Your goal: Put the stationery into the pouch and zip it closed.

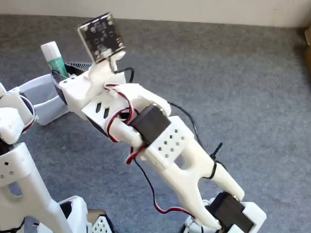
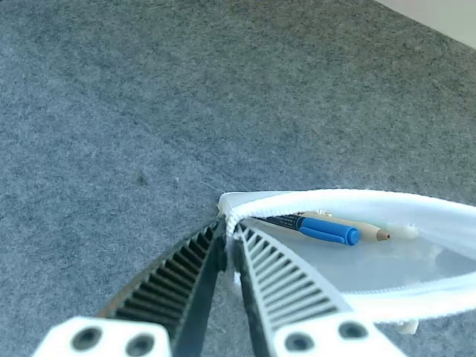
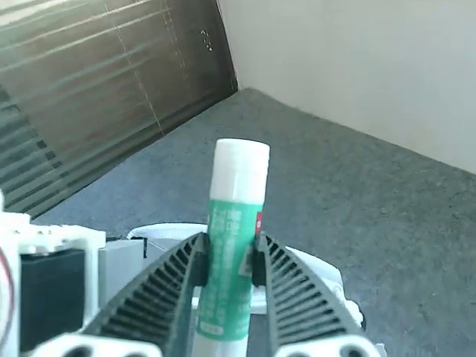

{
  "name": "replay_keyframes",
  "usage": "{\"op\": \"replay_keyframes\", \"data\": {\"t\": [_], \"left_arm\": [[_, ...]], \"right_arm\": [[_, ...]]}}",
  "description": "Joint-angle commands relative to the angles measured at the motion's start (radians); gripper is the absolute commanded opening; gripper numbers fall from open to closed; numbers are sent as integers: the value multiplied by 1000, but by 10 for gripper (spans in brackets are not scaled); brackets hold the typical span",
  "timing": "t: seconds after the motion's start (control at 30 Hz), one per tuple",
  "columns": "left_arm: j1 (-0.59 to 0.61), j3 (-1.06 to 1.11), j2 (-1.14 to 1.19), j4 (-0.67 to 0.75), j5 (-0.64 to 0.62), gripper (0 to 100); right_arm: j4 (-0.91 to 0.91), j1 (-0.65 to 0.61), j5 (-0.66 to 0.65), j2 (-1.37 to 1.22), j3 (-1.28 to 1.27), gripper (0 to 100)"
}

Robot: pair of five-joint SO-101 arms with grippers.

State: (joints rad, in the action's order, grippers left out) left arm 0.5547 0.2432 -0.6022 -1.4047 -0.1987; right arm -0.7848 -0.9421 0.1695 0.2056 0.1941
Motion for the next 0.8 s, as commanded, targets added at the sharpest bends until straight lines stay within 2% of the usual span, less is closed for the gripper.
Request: {"op": "replay_keyframes", "data": {"t": [0.0, 0.3, 0.6, 0.77], "left_arm": [[12, 42, 15, 0, -6, 7], [12, 42, 15, 0, -6, 7], [12, 44, 15, 0, -6, 7], [12, 44, 15, 0, -6, 7]], "right_arm": [[140, 13, -48, 42, -62, 4], [378, 13, -44, 131, -213, 4], [869, 8, -49, 209, -515, 4], [1024, 8, -49, 206, -587, 4]]}}
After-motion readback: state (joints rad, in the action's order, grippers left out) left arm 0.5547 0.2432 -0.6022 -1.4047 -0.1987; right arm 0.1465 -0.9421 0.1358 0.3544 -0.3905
